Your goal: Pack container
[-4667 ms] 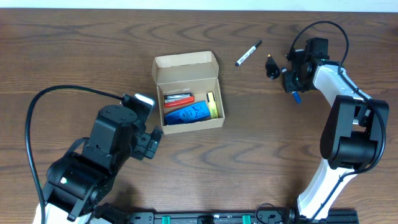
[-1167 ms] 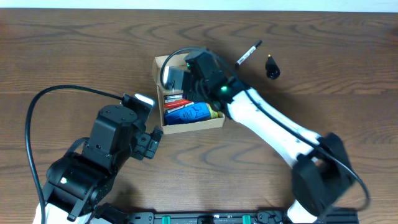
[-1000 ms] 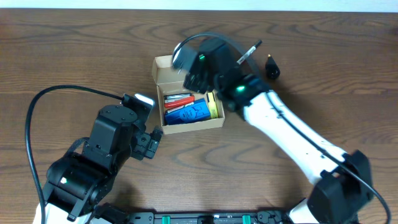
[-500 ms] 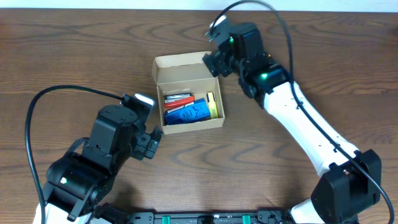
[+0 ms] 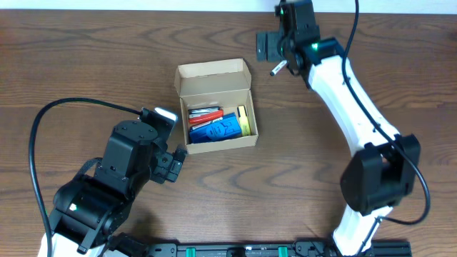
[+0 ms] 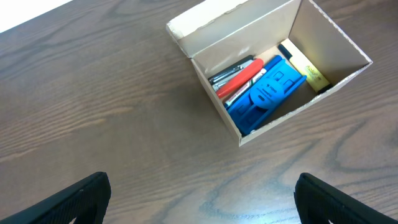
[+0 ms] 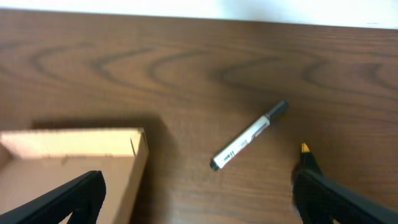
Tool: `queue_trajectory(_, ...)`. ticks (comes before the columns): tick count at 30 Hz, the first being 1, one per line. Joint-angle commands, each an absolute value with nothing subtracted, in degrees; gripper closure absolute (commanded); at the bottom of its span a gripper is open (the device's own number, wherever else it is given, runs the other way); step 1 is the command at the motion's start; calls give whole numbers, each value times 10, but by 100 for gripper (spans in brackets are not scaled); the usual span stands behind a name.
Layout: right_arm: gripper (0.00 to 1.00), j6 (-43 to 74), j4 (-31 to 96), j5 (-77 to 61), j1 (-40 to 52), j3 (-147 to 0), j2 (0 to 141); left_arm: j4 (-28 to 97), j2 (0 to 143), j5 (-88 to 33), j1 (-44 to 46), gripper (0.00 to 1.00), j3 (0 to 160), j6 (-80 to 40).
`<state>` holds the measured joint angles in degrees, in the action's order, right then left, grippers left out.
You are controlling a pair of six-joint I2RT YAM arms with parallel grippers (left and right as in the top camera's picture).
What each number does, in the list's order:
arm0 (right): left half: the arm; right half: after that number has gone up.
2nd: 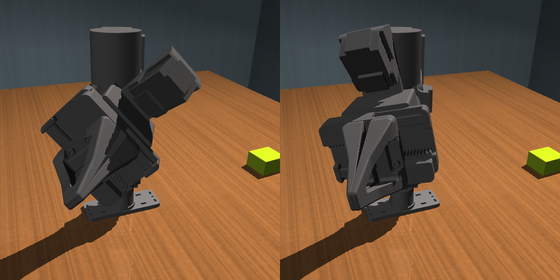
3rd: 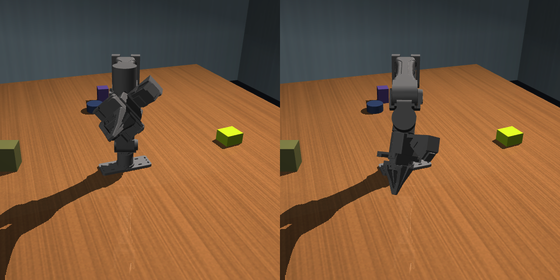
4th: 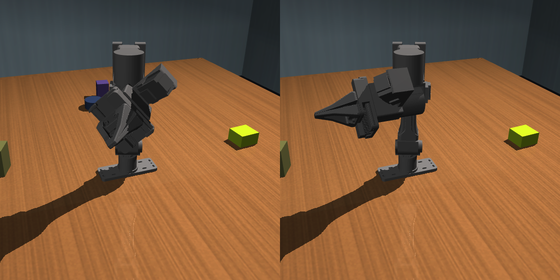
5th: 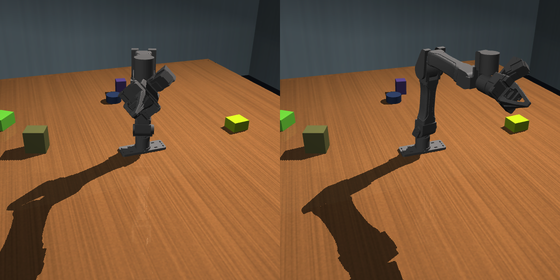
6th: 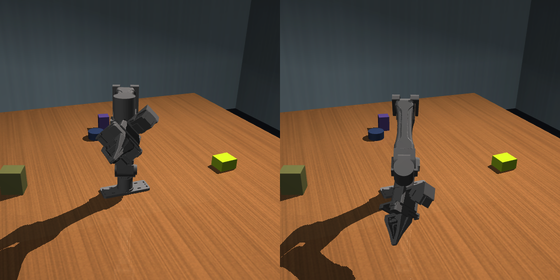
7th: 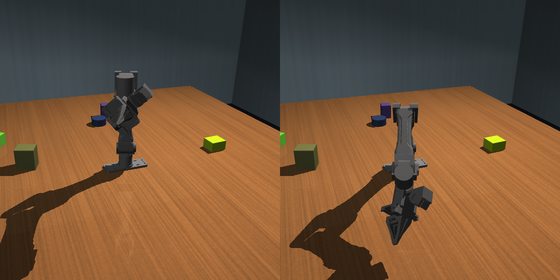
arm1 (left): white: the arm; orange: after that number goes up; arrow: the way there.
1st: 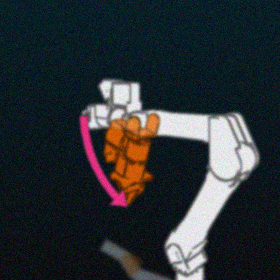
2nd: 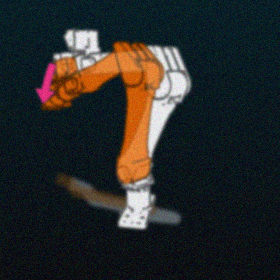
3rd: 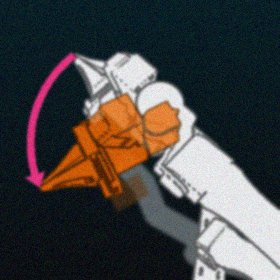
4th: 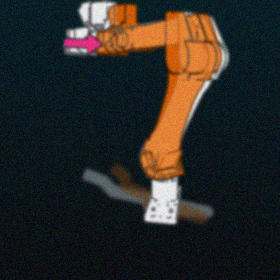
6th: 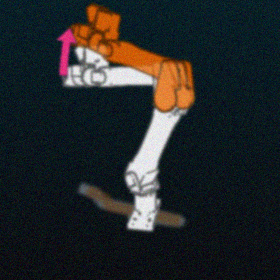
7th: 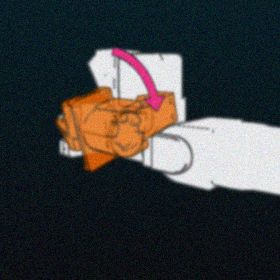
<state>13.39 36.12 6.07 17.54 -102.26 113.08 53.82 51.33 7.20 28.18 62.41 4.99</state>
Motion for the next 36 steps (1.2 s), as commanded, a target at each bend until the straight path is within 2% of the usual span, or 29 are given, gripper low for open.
queue_trajectory(1, 1, 210, 381, 75, 164, -1094, 1176, 540, 514, 68, 281, 5, 631, 60)
queue_trajectory(12, 1, 369, 410, 70, 134, -1170, 1292, 540, 514, 68, 281, 5, 631, 60)
queue_trajectory(36, 1, 441, 430, 3, 107, -1184, 1399, 540, 514, 68, 281, 5, 631, 60)
